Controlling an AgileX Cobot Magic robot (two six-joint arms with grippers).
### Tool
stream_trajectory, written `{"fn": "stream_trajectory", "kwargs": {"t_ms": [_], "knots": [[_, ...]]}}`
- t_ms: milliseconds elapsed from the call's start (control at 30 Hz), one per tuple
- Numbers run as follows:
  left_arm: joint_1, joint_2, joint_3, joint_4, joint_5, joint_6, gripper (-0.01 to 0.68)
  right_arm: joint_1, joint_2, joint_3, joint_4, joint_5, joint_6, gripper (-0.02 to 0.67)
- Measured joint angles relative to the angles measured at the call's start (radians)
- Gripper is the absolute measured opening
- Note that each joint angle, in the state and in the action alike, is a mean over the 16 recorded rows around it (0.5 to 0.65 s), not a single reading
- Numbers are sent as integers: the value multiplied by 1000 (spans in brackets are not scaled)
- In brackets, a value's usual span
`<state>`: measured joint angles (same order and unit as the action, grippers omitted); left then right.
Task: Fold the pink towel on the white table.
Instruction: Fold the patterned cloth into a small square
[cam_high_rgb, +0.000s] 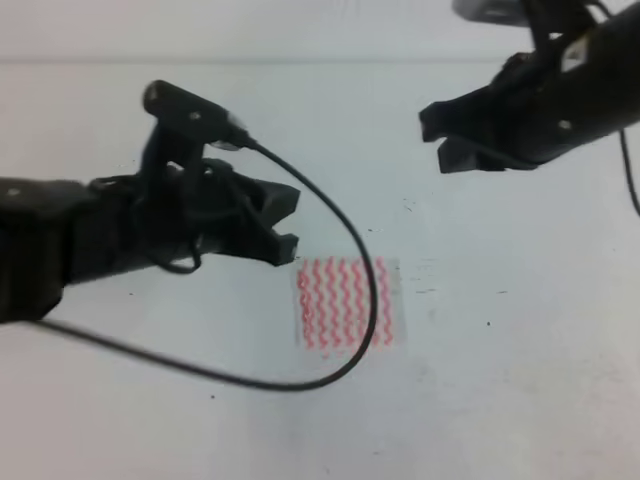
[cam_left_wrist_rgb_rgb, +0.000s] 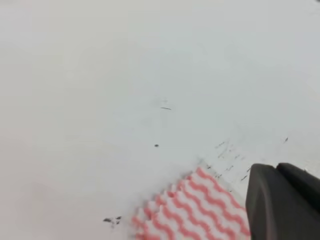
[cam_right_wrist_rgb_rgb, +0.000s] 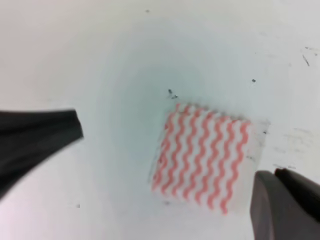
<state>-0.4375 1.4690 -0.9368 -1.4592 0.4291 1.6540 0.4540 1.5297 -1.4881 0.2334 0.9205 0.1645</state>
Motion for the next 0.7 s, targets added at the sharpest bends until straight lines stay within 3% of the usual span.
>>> {"fn": "stream_trajectory", "kwargs": {"t_ms": [367, 700], "knots": [[0, -371, 212, -213, -112, 126, -3, 17, -433, 363, 1, -124, 11, -18], [0, -746, 420, -227, -222, 116, -5, 18, -826, 690, -2, -264, -17, -18]]}}
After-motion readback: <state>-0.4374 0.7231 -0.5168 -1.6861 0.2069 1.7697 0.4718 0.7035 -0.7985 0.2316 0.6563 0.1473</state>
